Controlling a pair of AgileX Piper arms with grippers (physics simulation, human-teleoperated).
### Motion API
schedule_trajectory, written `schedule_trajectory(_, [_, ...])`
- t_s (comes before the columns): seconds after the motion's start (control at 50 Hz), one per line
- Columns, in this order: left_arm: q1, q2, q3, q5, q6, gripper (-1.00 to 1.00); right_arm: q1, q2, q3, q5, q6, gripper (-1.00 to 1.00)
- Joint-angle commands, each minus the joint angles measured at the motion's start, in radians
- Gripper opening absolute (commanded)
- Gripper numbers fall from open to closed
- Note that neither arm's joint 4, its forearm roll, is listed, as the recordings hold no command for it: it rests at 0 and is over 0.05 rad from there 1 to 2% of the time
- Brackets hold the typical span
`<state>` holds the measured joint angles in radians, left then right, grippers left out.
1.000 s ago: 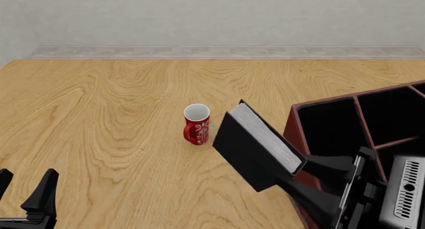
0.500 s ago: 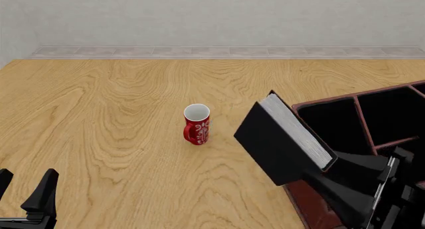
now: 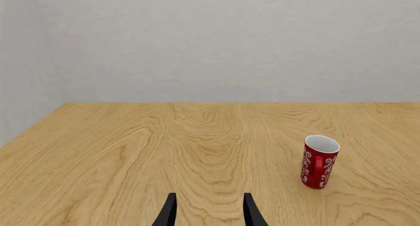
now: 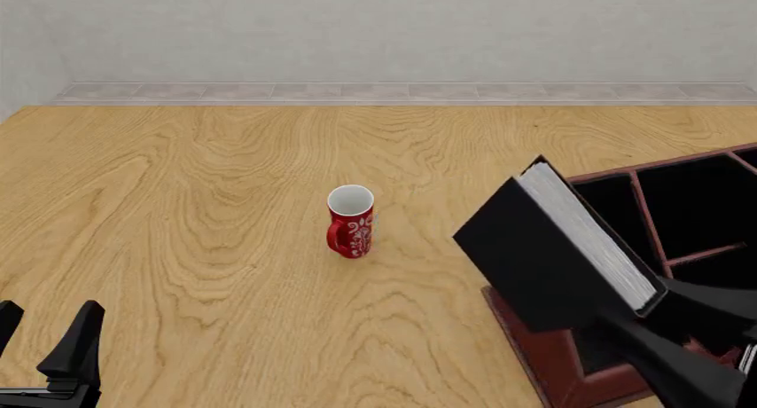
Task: Pick up the book and place it in the left compartment of the caddy.
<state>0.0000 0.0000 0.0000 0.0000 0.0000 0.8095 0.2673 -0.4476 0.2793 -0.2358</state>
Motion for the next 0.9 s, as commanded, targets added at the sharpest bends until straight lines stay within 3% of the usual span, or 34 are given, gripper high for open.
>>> schedule_trajectory(0.02, [0.000,0.000,0.000,0.000,0.000,1.00,-0.021,-0.076,-0.030,0.073,0.021,-1.00])
schedule_trajectory(0.9, [0.000,0.000,0.000,0.000,0.000,1.00,-0.183,-0.249,-0.070,0.253,0.046,-1.00])
